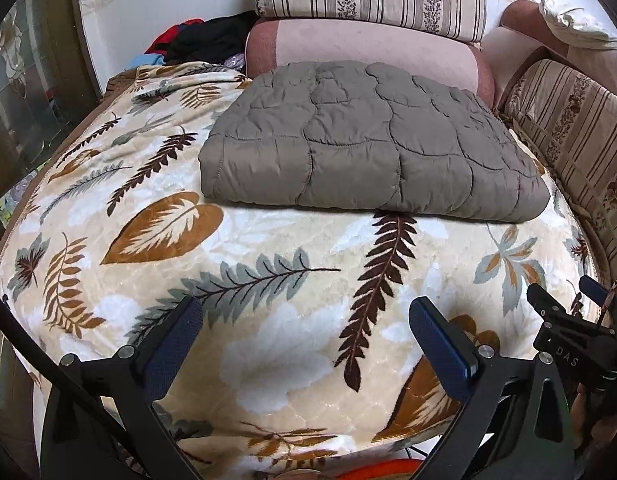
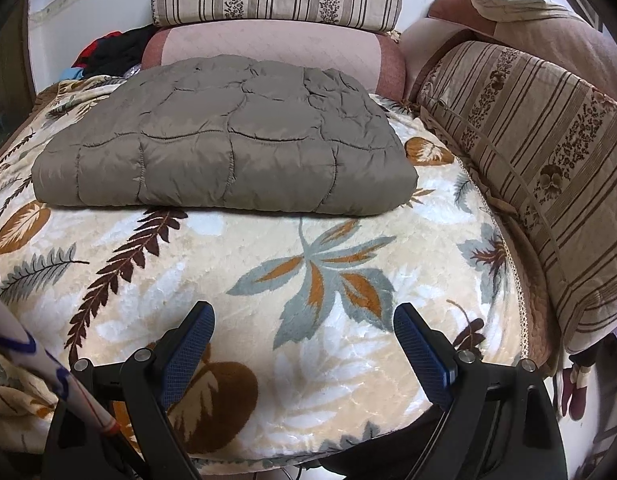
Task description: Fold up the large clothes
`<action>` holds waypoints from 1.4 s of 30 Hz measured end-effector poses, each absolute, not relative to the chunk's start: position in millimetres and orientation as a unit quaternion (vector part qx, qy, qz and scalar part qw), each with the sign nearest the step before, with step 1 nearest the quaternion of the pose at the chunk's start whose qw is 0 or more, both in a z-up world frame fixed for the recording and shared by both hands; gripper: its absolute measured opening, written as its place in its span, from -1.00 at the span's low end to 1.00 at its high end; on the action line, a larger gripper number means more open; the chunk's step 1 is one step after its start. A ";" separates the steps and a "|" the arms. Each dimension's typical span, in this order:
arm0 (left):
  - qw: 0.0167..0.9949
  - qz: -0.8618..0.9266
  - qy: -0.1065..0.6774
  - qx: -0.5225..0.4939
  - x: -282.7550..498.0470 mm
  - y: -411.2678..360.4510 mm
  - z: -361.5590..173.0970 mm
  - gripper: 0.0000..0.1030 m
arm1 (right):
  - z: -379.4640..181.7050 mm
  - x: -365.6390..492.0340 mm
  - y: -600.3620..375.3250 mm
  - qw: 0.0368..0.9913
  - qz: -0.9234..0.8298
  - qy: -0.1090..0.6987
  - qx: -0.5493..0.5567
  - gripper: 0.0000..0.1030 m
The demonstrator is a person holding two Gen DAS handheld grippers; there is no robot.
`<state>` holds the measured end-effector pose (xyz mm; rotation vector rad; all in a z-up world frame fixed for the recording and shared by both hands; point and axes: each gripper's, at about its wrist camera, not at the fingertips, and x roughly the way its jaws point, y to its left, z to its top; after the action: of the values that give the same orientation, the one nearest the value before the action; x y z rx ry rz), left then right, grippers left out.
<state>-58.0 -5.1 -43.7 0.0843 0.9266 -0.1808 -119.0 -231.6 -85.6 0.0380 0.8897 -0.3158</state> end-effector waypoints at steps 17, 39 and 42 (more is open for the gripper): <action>0.878 -0.093 0.468 0.043 -48.0 -10.5 -58.4 0.99 | -101.8 -107.2 -232.0 0.878 -0.144 0.456 0.027 0.82; 0.871 -0.078 0.483 0.036 -23.4 -1.2 -74.8 0.99 | -111.1 -84.4 -225.2 0.873 -0.134 0.470 0.014 0.82; 0.869 -0.077 0.487 0.036 -20.0 -0.6 -78.1 0.99 | -110.0 -79.3 -224.5 0.873 -0.131 0.469 0.015 0.82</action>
<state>-20.0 -0.6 -78.1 0.0755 1.0188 -0.1603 -79.3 -224.5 -110.0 0.0311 0.9804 -0.2746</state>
